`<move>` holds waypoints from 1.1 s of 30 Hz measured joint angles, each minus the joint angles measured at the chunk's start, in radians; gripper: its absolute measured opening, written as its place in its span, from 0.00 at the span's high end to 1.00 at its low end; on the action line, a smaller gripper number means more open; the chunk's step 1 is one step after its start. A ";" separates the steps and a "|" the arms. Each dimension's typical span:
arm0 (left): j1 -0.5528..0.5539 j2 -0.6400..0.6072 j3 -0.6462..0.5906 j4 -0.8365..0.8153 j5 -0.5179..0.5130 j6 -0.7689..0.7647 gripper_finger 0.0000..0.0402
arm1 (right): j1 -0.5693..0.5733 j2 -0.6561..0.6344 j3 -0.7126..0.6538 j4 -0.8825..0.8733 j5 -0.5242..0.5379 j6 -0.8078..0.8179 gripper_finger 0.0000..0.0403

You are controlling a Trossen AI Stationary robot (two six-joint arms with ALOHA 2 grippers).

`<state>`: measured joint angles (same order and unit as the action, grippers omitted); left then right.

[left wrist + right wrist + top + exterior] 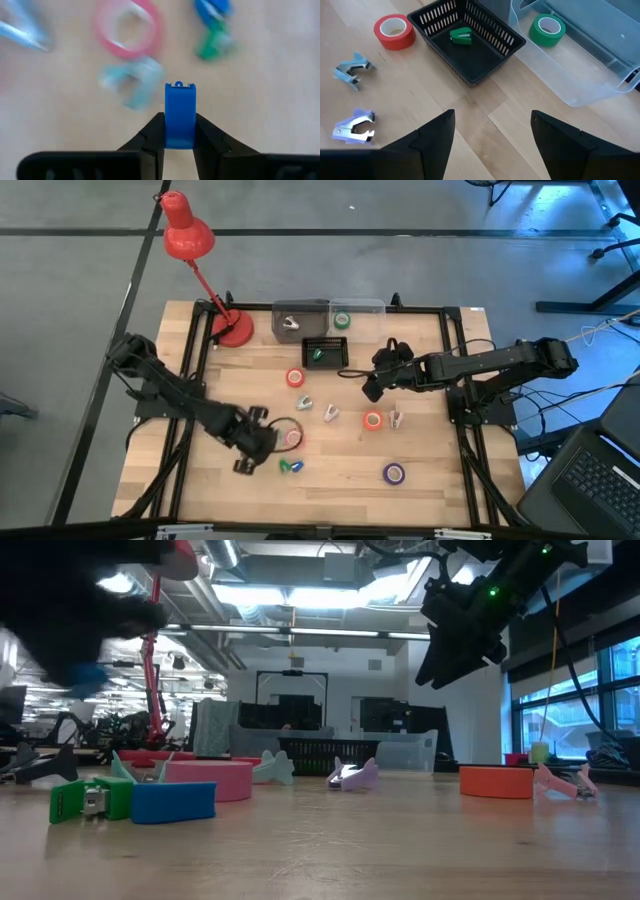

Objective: Pick and place Stapler, Stapler remover, tape
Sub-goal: Put the left blue stapler into the black bin

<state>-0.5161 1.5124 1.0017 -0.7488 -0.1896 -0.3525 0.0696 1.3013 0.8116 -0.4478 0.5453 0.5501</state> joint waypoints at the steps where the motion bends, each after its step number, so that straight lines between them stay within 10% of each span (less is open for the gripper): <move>1: 0.028 0.000 0.018 0.006 -0.038 0.046 0.85 | 0.000 -0.001 0.000 0.006 0.000 0.004 0.35; 8: 0.350 0.000 0.073 0.111 -0.117 0.354 0.85 | 0.000 -0.020 0.000 -0.008 0.055 0.016 0.35; 20: 0.908 0.030 0.075 0.416 0.208 0.647 0.85 | 0.000 -0.040 0.000 -0.135 0.143 0.022 0.35; 33: 0.987 0.369 0.278 0.358 0.287 0.746 0.85 | -0.004 -0.043 0.000 -0.139 0.162 0.018 0.35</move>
<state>0.4713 1.8813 1.2797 -0.3913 0.0975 0.3938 0.0658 1.2587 0.8116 -0.5865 0.7071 0.5678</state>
